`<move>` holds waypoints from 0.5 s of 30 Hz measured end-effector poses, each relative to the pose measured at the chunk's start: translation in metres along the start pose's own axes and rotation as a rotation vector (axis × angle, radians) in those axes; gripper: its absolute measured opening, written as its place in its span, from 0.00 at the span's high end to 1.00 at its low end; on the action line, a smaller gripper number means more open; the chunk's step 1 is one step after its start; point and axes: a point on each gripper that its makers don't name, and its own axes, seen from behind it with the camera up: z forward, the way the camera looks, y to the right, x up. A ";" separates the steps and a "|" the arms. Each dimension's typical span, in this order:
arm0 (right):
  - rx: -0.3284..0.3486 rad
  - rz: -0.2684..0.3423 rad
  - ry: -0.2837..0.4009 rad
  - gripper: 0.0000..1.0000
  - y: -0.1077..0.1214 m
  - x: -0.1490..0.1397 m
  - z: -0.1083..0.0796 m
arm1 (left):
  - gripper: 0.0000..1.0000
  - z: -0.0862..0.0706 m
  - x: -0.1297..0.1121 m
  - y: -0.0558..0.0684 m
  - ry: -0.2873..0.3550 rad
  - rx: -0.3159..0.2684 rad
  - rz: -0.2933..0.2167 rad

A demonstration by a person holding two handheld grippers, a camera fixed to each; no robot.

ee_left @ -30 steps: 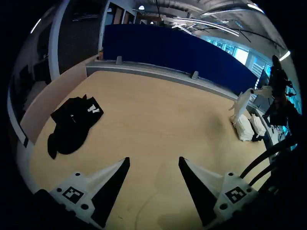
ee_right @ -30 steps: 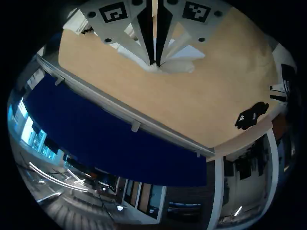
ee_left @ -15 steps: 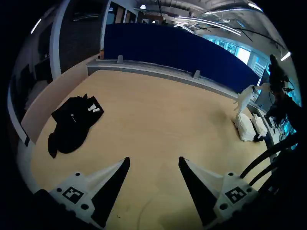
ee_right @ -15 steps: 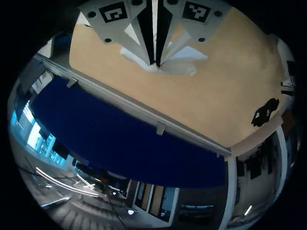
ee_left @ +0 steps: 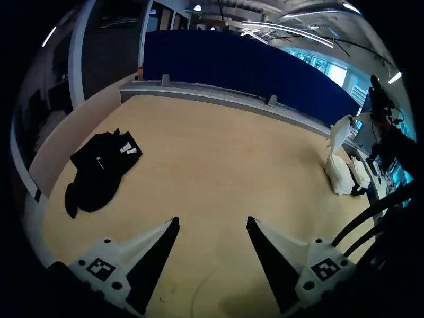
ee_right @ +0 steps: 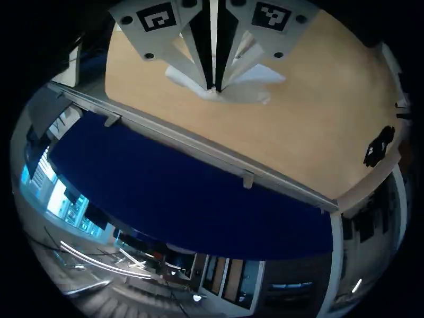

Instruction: Fold towel

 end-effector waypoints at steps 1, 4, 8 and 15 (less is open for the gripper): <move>0.000 0.002 -0.001 0.97 0.000 0.000 0.001 | 0.06 0.000 0.001 0.000 0.000 0.000 0.001; 0.001 0.005 -0.004 0.97 0.001 -0.002 0.002 | 0.06 0.000 0.002 0.001 0.000 0.001 0.002; 0.003 0.005 -0.011 0.97 0.000 -0.009 0.000 | 0.06 0.000 0.004 0.003 0.001 0.000 0.000; -0.001 0.023 -0.036 0.97 0.003 -0.041 -0.014 | 0.06 0.001 0.005 0.008 0.000 -0.007 0.008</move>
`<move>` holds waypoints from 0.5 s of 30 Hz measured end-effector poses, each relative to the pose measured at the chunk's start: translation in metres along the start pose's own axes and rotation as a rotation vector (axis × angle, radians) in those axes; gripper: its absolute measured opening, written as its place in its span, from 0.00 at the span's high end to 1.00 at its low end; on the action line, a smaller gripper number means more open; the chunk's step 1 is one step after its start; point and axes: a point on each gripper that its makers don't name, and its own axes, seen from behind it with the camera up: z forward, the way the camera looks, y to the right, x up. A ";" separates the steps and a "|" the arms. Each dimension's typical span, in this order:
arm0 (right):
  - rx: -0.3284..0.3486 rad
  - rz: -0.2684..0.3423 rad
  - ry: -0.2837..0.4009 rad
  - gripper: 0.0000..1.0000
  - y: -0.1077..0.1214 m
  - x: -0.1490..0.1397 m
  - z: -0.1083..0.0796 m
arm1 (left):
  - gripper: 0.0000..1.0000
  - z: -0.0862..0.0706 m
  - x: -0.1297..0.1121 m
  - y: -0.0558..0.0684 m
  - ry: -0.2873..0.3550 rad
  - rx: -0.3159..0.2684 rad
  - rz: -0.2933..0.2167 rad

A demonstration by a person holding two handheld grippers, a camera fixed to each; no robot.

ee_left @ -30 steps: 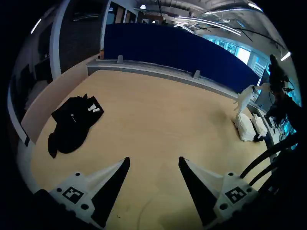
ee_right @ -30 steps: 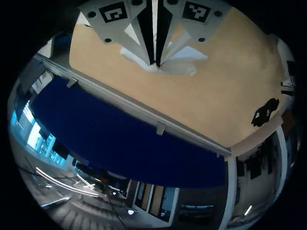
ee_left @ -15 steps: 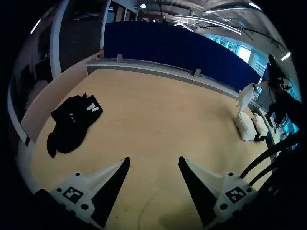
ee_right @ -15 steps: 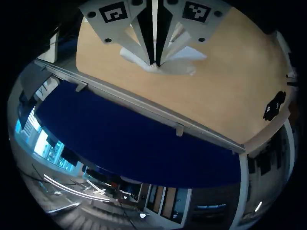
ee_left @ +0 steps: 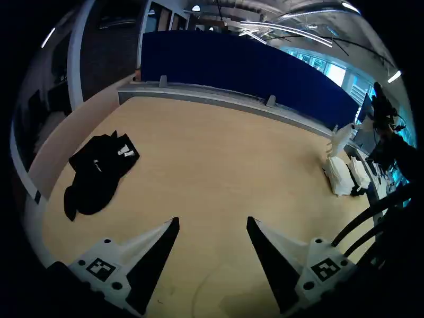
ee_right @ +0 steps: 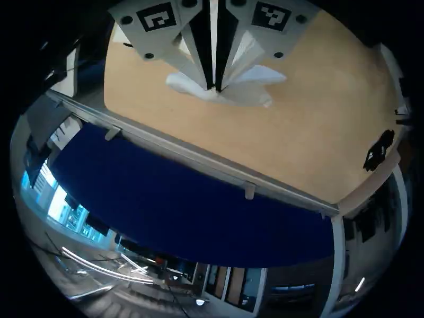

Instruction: Fold towel

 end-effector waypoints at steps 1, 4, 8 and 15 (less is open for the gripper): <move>-0.002 0.006 -0.006 0.97 0.001 -0.007 -0.002 | 0.06 0.000 0.000 0.001 0.000 -0.001 0.003; -0.005 0.029 -0.022 0.97 0.003 -0.029 -0.008 | 0.06 0.001 0.000 0.004 -0.002 -0.006 0.011; -0.014 0.068 -0.046 0.97 0.006 -0.063 -0.015 | 0.06 0.003 0.000 0.009 -0.006 -0.014 0.019; -0.043 0.159 -0.102 0.97 0.011 -0.129 -0.019 | 0.06 0.004 -0.001 0.018 -0.011 -0.023 0.041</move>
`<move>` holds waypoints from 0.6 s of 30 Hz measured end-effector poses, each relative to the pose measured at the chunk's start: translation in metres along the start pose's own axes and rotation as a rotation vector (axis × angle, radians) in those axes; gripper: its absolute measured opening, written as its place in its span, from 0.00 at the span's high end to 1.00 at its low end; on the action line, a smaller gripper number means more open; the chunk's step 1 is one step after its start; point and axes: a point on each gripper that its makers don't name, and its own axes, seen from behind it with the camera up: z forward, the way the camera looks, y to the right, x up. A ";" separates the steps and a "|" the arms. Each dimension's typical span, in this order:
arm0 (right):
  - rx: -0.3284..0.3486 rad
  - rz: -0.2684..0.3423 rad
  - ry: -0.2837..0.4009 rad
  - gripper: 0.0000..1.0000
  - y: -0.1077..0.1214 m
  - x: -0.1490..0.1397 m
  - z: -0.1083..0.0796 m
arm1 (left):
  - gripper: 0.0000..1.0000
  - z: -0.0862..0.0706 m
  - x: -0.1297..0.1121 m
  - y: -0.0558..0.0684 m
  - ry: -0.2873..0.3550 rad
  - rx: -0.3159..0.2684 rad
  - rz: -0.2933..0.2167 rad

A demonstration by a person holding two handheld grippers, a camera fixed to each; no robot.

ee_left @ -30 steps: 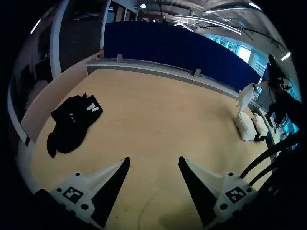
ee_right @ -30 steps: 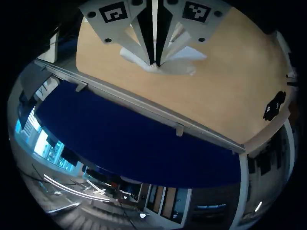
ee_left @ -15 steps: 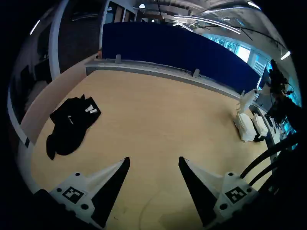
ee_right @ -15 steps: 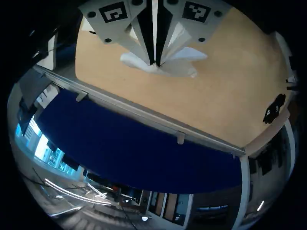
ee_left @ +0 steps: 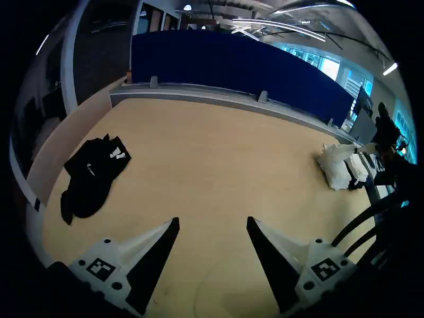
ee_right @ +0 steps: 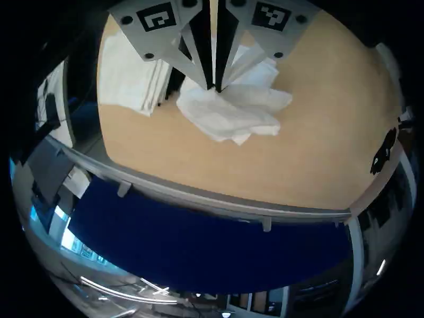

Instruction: Fold towel

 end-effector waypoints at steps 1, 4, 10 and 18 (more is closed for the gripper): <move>-0.001 0.016 -0.006 0.97 0.000 -0.008 0.000 | 0.06 0.000 0.000 0.001 -0.001 -0.001 0.002; -0.011 0.063 -0.027 0.97 0.003 -0.033 0.002 | 0.06 -0.001 -0.001 0.004 -0.005 -0.002 0.006; -0.046 0.147 -0.061 0.97 0.011 -0.069 0.008 | 0.06 -0.002 -0.003 0.006 -0.009 -0.003 0.016; -0.070 0.210 -0.101 0.97 0.014 -0.096 0.021 | 0.06 -0.001 -0.004 0.011 -0.013 -0.006 0.026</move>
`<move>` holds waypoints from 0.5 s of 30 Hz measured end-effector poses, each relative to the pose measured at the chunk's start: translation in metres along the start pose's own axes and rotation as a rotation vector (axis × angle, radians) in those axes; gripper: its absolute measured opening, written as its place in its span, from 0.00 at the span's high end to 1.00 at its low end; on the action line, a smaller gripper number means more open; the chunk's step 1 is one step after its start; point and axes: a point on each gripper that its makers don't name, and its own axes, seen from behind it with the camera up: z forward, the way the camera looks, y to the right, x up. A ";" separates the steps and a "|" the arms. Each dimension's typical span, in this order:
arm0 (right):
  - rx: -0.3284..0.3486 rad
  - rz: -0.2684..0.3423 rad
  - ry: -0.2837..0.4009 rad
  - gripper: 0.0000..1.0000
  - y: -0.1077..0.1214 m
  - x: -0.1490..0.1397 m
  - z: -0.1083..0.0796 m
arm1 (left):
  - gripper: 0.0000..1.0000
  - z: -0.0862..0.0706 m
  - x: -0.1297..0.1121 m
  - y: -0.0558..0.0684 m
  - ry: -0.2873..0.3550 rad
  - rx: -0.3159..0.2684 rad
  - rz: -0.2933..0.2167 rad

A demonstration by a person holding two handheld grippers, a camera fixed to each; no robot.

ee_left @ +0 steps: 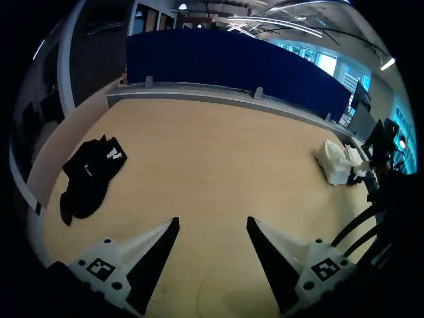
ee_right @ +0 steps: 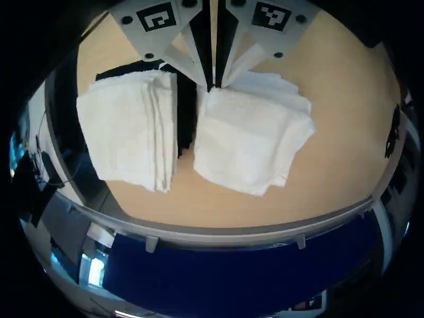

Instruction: Fold towel

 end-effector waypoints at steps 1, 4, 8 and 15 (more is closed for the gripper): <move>-0.002 0.002 -0.008 0.97 0.000 -0.003 0.002 | 0.06 0.000 0.000 0.001 0.000 0.000 0.001; -0.013 0.008 -0.028 0.97 -0.001 -0.013 0.009 | 0.06 0.000 -0.001 0.002 -0.001 -0.001 0.003; -0.021 0.023 -0.036 0.96 -0.001 -0.018 0.014 | 0.06 -0.001 -0.001 0.002 -0.002 -0.001 0.005; -0.017 0.049 -0.019 0.95 -0.002 -0.016 0.013 | 0.06 0.000 0.000 0.001 -0.003 0.000 0.005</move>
